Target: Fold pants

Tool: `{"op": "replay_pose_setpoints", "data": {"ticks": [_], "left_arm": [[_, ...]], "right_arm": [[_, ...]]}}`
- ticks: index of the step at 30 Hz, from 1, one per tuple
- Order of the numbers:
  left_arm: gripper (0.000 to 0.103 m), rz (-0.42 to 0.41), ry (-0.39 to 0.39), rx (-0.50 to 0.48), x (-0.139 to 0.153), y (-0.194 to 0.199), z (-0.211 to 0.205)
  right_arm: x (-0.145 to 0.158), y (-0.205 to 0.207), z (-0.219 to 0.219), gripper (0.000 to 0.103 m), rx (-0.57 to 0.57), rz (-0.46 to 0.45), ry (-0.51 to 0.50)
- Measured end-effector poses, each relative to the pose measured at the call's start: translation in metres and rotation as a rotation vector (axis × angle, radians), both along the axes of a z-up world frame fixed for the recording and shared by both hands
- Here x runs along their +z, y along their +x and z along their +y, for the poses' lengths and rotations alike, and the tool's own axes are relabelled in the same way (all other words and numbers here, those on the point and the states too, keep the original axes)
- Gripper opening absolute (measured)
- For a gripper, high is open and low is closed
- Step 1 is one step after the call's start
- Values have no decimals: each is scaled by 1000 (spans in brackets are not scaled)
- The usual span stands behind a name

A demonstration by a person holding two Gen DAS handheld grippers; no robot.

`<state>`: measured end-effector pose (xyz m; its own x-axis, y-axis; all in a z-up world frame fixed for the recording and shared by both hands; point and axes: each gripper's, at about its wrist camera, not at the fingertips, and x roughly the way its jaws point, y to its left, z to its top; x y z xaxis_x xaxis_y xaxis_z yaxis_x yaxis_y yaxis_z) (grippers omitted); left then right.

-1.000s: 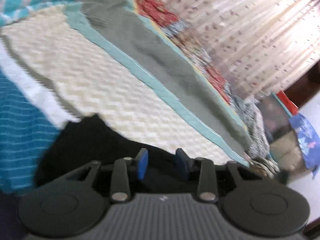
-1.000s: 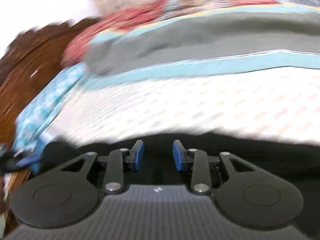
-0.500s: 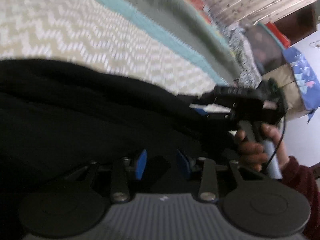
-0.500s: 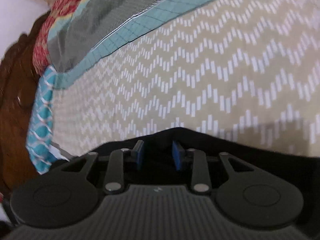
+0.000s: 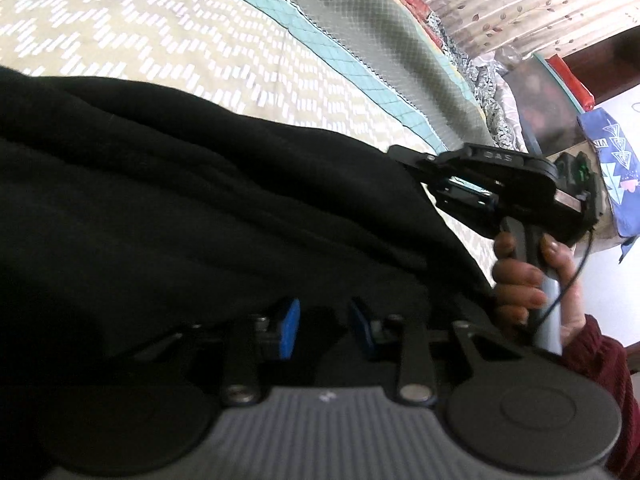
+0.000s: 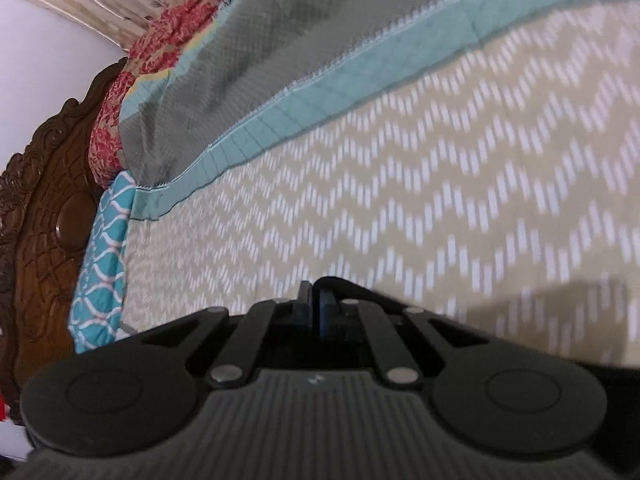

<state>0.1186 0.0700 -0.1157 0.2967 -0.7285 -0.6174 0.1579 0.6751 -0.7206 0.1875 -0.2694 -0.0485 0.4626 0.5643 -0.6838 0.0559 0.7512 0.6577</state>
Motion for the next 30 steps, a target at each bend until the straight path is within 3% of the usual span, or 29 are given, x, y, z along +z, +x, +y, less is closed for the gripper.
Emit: {"op": "replay_pose_setpoints", "data": {"ticks": [5,8,14,16,17,18,20,24,26,30], "left_arm": [[24,-13,34,-8,-4,-5,0],[22,-15,33,-5,-7,-6,0],[23,22,-14,18,-7,-8,13],[31,11,-11,30,1,-10,13],[36,-13,-2,37,7,-14,16],[38,-36,5,41,12,-15,16],[38,-75,-5,42,22,-17,22],[40,-109,-11,90,30,-15,40],[40,-85,5,113,24,-12,47],[36,-58,58,112,5,-11,49]], "right_arm": [[-36,11,11,4,-20,11,-88],[-44,15,2,4,-75,40,-37],[-43,14,-20,4,-77,99,49],[-32,2,-24,8,-80,87,57],[-21,-8,-25,13,-88,42,-10],[-9,-17,-23,25,-97,-10,-81],[5,-33,-25,37,-113,-81,-131],[16,-63,-20,29,-32,-133,-52],[7,-68,-6,24,46,-95,-36],[-27,-49,6,16,19,-25,-154]]}}
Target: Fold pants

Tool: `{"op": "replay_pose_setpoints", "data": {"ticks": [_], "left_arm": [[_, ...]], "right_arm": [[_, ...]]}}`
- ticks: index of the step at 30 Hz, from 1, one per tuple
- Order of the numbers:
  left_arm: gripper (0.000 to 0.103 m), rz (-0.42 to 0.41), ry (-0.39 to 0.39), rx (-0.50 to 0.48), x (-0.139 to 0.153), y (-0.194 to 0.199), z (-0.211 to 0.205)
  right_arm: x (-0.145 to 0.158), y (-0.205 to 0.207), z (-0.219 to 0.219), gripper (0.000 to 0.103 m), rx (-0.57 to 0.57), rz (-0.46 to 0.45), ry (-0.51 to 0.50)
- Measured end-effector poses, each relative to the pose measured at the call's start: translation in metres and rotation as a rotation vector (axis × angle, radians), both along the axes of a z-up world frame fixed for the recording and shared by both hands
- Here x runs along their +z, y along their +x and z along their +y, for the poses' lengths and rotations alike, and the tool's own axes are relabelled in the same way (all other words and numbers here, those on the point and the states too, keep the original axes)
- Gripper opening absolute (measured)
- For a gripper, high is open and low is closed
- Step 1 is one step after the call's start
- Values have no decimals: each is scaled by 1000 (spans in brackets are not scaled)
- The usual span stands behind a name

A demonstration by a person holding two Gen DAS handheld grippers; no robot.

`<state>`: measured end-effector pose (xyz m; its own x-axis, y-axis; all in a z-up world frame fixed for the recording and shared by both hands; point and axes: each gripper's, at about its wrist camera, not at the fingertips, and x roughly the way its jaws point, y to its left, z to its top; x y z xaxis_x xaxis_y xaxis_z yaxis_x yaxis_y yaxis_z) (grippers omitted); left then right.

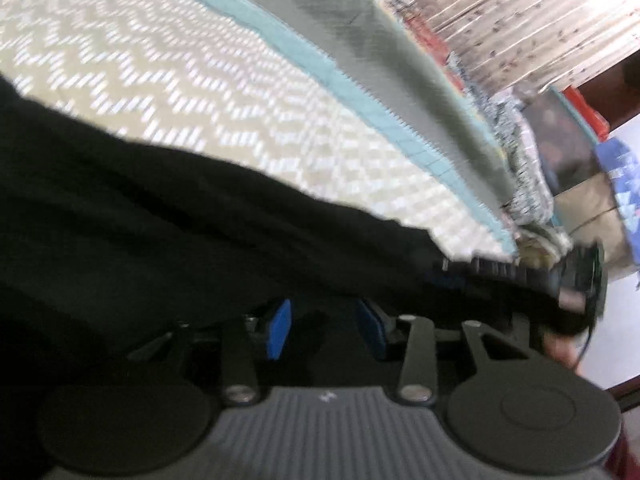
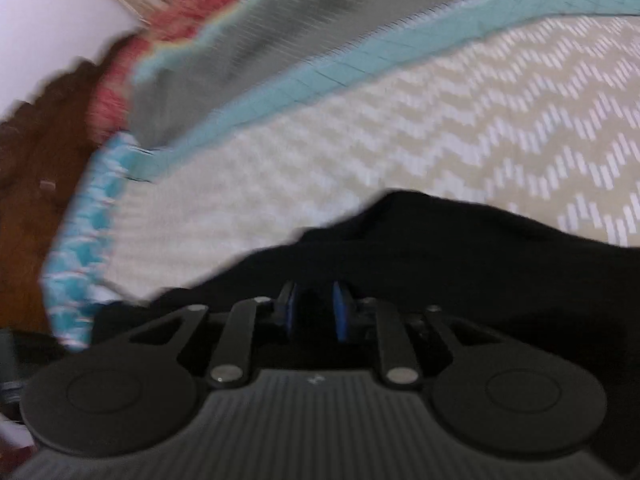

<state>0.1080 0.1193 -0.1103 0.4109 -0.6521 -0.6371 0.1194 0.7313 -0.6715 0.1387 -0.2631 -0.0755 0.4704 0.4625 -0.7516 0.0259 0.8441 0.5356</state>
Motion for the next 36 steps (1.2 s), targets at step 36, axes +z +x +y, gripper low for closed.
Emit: {"op": "replay_pose_setpoints", "data": {"ticks": [36], "left_arm": [[53,-87,33,3,87,-57,-37]], "right_arm": [[19,-347,-270,32,-1038,-322,79]]}}
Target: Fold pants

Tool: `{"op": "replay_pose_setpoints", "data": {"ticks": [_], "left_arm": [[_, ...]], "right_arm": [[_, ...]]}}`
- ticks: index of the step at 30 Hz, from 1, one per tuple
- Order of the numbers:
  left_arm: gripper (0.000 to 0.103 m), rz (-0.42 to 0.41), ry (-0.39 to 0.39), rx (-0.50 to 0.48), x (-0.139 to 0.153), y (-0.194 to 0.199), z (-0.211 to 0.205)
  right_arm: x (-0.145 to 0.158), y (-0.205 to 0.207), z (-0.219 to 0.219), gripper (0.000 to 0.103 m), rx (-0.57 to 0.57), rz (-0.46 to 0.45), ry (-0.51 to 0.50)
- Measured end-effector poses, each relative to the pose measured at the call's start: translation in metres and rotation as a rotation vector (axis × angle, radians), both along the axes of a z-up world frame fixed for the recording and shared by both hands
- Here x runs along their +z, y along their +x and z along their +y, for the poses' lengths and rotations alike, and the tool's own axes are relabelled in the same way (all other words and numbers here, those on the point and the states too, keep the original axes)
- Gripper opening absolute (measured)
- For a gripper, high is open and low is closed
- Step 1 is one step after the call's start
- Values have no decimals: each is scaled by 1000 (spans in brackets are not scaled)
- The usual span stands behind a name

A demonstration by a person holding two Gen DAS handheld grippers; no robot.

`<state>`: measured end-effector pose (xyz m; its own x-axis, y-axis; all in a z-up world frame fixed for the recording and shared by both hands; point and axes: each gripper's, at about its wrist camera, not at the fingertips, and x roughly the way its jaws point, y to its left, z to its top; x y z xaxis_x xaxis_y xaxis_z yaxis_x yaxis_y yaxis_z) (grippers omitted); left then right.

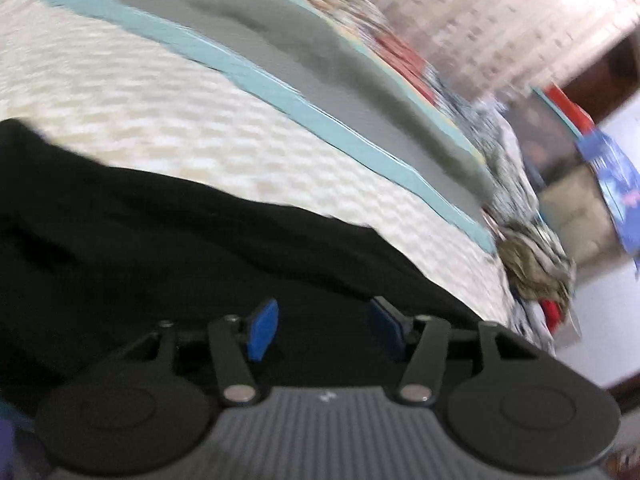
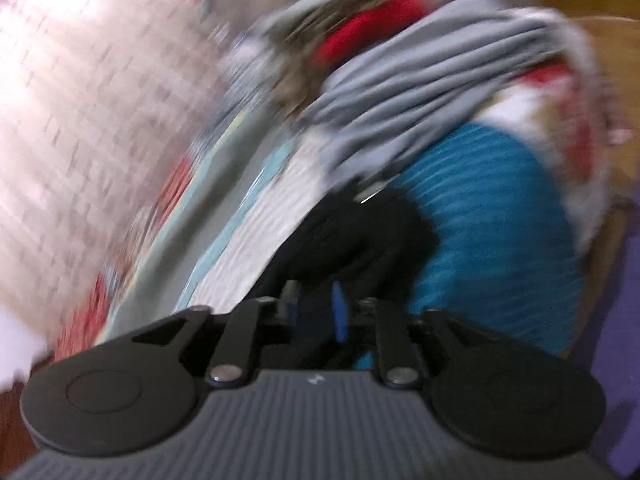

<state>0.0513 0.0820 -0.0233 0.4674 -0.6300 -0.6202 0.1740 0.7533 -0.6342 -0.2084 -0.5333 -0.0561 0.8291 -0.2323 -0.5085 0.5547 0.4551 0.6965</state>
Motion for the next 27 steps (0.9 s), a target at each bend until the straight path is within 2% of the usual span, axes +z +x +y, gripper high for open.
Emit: {"op": "replay_pose_setpoints", "data": {"ticks": [3,6,9,11,14,20,21,23,27], "left_arm": [[53,42,-20,-91,-1,3,-46],[53,81,-23,-179,-9,3,-90],[53,89,44,-253,-26,-4,-132],[53,127,76,-278,-40,-6,-149],[53,165,136,-291,-62,-8,-156],[53,204,86,-259,-66,-5,-147],[53,205,85,-256,-65,-5,-148],[54,204,89,-252,-61,-5,-149],[54,194,24,-257,-44,-5,-142]], "right_arm": [[-16,-6,-20,32,-49,-37,48],[-29,-1,-31,32,-50,-59,91],[-39,8,-34,32,-27,-80,140],[-42,9,-36,34,-13,-86,149],[-43,11,-41,37,-7,-107,167],[-40,10,-49,39,7,-118,175],[-40,11,-49,38,10,-117,173],[-35,17,-47,24,24,-89,144],[-11,17,-36,23,60,-124,94]]}}
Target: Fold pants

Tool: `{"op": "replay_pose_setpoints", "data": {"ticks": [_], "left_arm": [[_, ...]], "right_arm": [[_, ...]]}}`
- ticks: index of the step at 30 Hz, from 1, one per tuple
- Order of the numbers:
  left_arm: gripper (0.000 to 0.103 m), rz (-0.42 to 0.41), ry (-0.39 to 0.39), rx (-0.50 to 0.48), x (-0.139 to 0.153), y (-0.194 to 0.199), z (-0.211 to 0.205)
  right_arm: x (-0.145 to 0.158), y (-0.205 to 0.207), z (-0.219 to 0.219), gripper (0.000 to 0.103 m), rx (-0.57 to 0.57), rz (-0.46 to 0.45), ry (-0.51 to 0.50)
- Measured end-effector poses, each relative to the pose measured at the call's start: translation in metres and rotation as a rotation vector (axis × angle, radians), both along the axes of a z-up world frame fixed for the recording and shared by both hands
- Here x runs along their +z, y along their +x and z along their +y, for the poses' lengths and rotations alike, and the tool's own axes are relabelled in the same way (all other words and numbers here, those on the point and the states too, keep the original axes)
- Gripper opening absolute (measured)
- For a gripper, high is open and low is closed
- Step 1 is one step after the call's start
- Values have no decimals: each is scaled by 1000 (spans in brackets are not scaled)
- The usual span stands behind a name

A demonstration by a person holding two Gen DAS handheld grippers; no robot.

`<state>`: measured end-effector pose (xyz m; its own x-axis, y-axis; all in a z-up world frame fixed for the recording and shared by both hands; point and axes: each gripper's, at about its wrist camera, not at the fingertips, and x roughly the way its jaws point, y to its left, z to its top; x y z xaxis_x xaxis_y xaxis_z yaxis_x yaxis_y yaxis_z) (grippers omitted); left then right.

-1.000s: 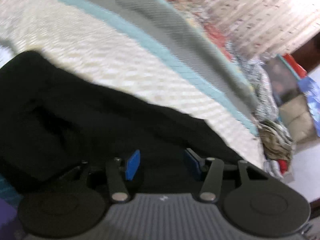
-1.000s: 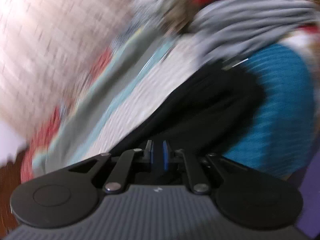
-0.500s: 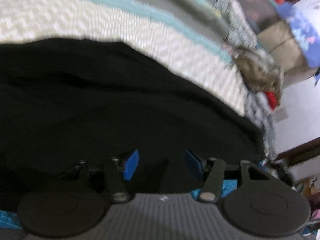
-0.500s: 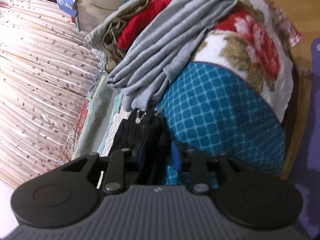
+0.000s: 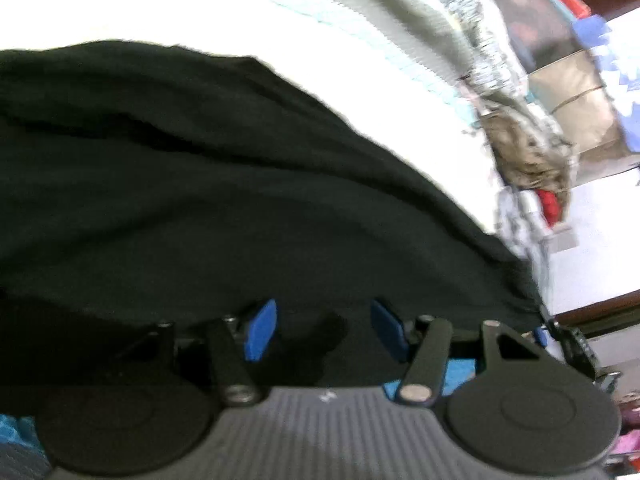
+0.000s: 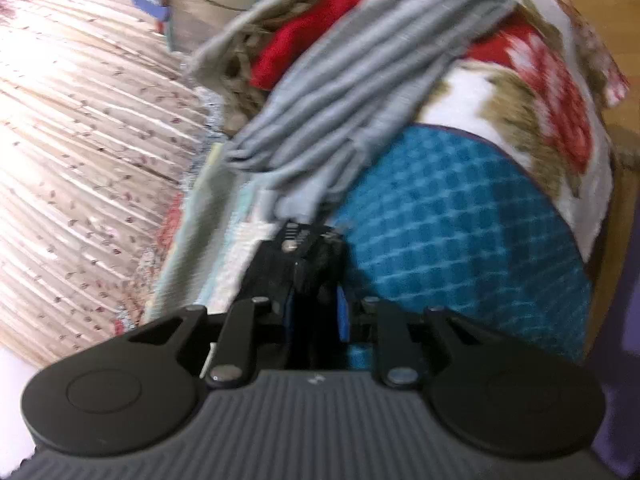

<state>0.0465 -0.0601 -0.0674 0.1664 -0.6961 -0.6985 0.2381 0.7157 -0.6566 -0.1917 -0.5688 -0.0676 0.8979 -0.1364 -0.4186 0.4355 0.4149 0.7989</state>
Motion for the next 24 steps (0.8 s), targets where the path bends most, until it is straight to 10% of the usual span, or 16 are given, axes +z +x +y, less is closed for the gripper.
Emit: {"op": "replay_pose_setpoints", "data": {"ticks": [9,19,21,24], "left_arm": [[86,-50,-150,-53,42,15,-27],[98,112,-249,-12,-4,37,-29],[93,125,-261,3,-12,37,-28],[50,105,-256,20,-17,39,-20]], "right_arm": [[81,71,112,23,388,-59,-311],[53,153,266,23,799,100,-628],[50,154,278,23,835,100,-645],[52,152,288,23,877,81,-663]]}}
